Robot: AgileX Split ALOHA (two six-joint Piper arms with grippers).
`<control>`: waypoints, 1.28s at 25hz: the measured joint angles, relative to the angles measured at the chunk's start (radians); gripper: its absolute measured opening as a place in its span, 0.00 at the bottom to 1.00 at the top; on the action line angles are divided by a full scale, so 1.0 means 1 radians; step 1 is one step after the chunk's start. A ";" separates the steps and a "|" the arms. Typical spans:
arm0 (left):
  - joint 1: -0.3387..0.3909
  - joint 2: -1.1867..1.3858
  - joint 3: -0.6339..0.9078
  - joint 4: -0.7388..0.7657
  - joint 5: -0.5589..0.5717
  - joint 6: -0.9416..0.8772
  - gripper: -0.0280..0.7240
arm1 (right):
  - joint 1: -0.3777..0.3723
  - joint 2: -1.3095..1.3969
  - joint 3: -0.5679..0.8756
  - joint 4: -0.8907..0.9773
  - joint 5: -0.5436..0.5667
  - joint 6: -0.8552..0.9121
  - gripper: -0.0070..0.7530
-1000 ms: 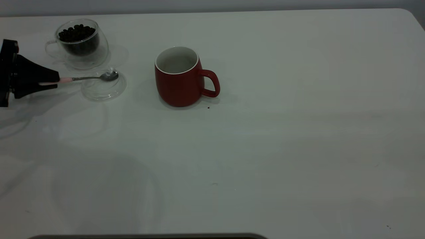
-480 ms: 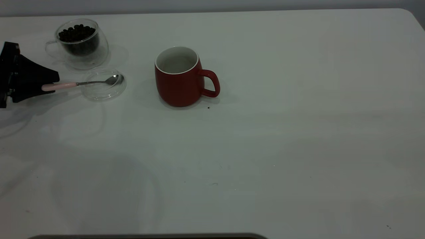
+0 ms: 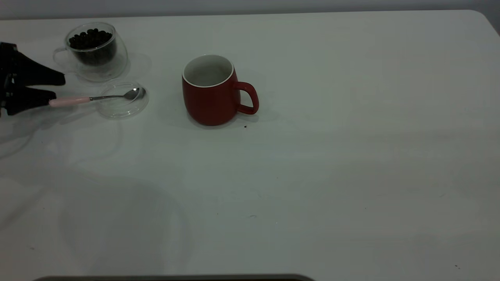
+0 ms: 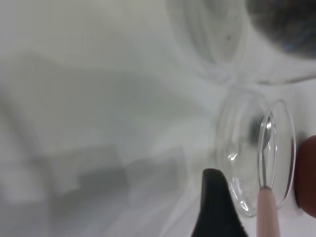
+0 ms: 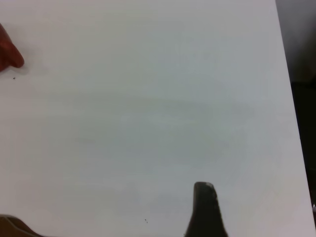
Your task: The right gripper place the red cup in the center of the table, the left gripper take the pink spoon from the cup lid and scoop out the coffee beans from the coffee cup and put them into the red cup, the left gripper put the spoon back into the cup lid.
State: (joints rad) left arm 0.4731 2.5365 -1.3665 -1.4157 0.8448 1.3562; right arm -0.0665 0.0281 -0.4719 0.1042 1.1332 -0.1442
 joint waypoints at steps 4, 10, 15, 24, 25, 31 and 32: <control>0.006 -0.057 -0.041 0.096 0.000 -0.059 0.78 | 0.000 0.000 0.000 0.000 0.000 0.000 0.79; -0.041 -0.175 -0.158 0.399 0.030 -0.325 0.78 | 0.000 0.000 0.000 0.000 0.000 0.000 0.79; -0.196 -0.232 -0.353 0.705 0.146 -0.667 0.78 | 0.000 0.000 0.000 0.000 0.000 0.000 0.79; -0.492 -0.245 -0.756 1.249 0.326 -1.152 0.78 | 0.000 0.000 0.000 0.000 0.000 0.000 0.79; -0.519 -0.252 -0.784 1.307 0.326 -1.202 0.78 | 0.000 0.000 0.000 0.000 0.000 0.000 0.79; -0.630 -0.351 -0.813 1.467 0.326 -1.356 0.78 | 0.000 0.000 0.000 0.000 0.000 0.000 0.79; -0.642 -0.373 -0.810 1.467 0.326 -1.362 0.78 | 0.000 0.000 0.000 0.000 0.000 0.000 0.79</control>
State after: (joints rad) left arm -0.1690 2.1636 -2.1763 0.0509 1.1704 -0.0056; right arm -0.0665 0.0281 -0.4719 0.1042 1.1332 -0.1442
